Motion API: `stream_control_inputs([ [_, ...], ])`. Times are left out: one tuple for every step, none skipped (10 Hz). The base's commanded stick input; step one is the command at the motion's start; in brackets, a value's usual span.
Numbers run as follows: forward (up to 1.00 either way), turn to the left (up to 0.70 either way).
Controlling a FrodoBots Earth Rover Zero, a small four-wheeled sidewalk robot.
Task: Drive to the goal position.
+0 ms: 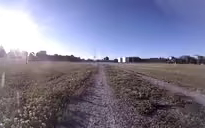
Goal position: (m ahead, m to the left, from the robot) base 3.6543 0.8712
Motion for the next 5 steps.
stream_control_inputs([
  [0.5, 0.0],
  [0.5, 0.0],
  [0.5, -0.25],
  [0.5, -0.47],
  [0.5, -0.42],
])
